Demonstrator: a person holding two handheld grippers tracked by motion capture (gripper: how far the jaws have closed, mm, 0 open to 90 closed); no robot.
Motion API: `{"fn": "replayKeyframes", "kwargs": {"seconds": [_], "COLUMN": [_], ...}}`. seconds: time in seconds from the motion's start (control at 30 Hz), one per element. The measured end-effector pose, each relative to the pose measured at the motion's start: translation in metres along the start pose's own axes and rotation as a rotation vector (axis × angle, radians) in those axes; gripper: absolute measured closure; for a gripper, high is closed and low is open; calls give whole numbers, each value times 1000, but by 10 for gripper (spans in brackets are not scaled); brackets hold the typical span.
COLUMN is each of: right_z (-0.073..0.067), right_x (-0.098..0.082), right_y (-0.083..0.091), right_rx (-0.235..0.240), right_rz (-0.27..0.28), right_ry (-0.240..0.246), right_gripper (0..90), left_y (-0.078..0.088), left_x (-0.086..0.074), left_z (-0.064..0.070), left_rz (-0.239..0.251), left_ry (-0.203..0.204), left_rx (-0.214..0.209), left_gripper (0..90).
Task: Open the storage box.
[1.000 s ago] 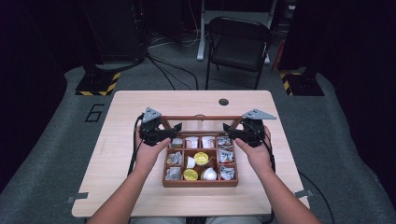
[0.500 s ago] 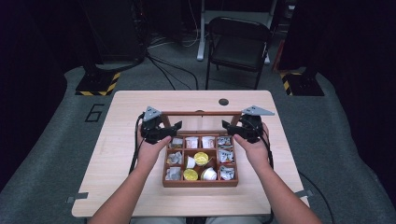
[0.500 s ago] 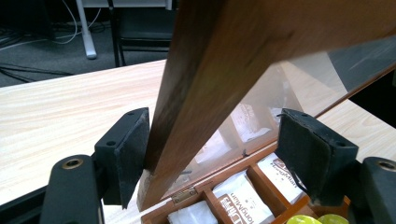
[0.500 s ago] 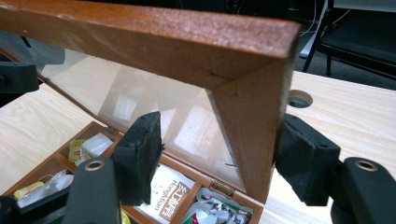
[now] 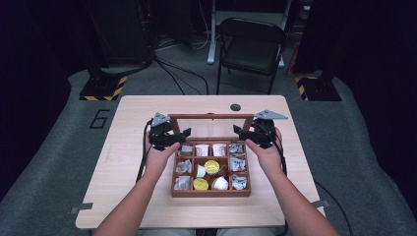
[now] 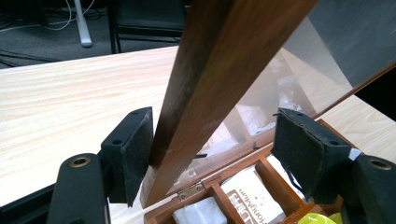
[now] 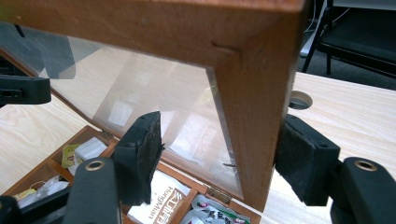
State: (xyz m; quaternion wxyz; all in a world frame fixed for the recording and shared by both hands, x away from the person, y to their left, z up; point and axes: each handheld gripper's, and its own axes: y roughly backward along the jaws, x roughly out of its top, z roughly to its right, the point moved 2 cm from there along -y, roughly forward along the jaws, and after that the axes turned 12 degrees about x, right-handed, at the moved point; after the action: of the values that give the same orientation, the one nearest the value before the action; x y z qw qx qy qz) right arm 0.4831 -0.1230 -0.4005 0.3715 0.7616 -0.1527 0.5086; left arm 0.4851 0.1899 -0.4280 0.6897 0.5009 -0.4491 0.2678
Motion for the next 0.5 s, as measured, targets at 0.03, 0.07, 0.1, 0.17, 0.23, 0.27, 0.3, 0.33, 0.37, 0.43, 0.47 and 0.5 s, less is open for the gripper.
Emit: {"fn": "replayKeyframes", "kwargs": {"seconds": [0.03,0.07,0.1,0.17,0.23,0.27,0.3,0.33,0.37,0.43,0.47,0.5], "right_z": [1,2,2,4,6,7,9,9,11,12,13,13], "right_x": [0,0,0,-1,-3,-4,-5,-6,-7,-8,-8,-9], "right_y": [-1,-2,-2,-4,-6,-6,-7,-8,-9,-11,-11,-12], "right_rx": [-1,0,-3,-2,0,1,-2,-2,-3,-1,-2,-2], "right_rz": [0,-2,-6,-8,-9,-10,-17,-26,-29,-32,-32,-30], "right_ry": [3,2,2,3,-5,-8,-8,-17,-11,-12,-14,-11], "right_gripper": [346,346,346,351,355,355,355,355,355,355,355,355], "left_y": [-1,-2,-3,-5,-6,-7,-8,-8,-9,-11,-12,-12], "left_x": [0,0,0,-1,-1,-2,-2,-2,-3,-3,-4,-4], "left_z": [0,-1,-1,-3,-4,-5,-5,-5,-5,-6,-6,-6], "left_rz": [-3,-4,-5,-12,-17,-16,-19,-21,-24,-27,-32,-34], "left_ry": [3,4,7,11,17,18,16,17,13,12,16,16], "left_rx": [0,-3,-5,-12,-19,-19,-18,-17,-18,-17,-17,-19], "left_gripper": [293,293,293,294,294,295,295,295,294,295,295,295]}}
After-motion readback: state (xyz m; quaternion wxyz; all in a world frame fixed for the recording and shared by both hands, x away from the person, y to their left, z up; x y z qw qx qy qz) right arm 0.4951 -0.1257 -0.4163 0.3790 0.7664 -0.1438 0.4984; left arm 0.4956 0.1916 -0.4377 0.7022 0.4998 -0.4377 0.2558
